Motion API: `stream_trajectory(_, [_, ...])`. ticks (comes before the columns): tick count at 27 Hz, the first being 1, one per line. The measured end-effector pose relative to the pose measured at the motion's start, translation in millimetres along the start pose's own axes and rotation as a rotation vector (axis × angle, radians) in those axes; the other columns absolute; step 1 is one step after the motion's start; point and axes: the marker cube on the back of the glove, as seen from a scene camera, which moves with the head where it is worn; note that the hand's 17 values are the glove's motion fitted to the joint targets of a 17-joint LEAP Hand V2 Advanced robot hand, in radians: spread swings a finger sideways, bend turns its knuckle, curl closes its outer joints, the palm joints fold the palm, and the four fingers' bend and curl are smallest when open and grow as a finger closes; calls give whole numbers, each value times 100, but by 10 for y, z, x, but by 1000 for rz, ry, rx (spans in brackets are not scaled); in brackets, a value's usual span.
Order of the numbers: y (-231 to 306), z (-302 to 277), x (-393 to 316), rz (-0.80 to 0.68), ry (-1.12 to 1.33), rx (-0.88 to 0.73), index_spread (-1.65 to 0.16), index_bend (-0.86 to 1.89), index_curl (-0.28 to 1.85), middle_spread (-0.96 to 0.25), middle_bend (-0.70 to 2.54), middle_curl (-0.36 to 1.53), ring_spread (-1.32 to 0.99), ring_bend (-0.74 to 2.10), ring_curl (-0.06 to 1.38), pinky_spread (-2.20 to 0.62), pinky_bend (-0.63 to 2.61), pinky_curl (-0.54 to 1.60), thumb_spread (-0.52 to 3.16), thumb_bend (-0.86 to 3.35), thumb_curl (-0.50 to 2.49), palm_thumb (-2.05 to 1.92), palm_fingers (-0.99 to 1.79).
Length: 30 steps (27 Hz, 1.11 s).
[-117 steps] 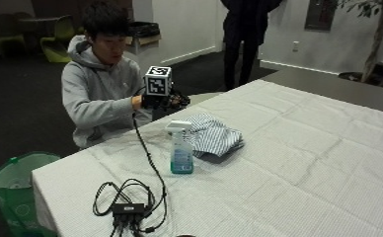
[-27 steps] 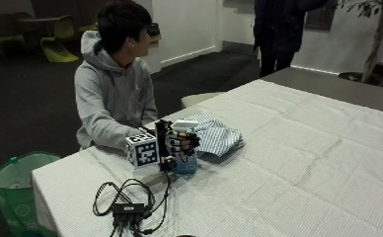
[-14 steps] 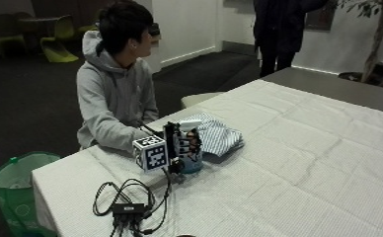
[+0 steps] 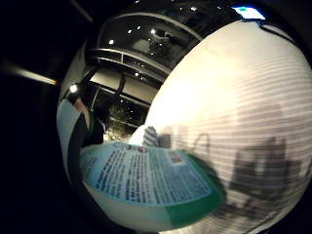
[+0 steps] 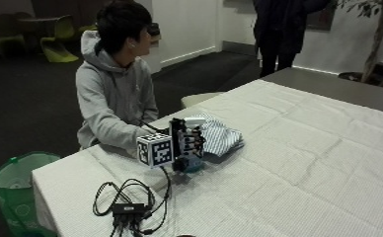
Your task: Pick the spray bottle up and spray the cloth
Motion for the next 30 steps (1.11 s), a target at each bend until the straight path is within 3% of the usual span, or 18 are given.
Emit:
stream_trajectory(6, [-106, 187, -509, -40, 180, -275, -18, 51, 54, -5, 66, 52, -15, 60, 45, -26, 29, 40, 12, -3, 67, 96, 141])
stream_trajectory(15, [64, 690, -1289, -166, 705, -691, -18, 53, 55, -5, 68, 53, -15, 60, 46, -27, 31, 42, 7, -3, 68, 95, 140])
stream_trajectory(22, [276, 1007, -1453, -198, 987, -841, -18, 54, 56, -5, 69, 52, -15, 61, 47, -27, 32, 42, 5, -3, 69, 95, 140])
stream_trajectory(30, [544, 1275, -1083, -153, 1105, -941, -18, 54, 56, -5, 69, 52, -15, 61, 47, -27, 32, 43, 4, -3, 70, 94, 140])
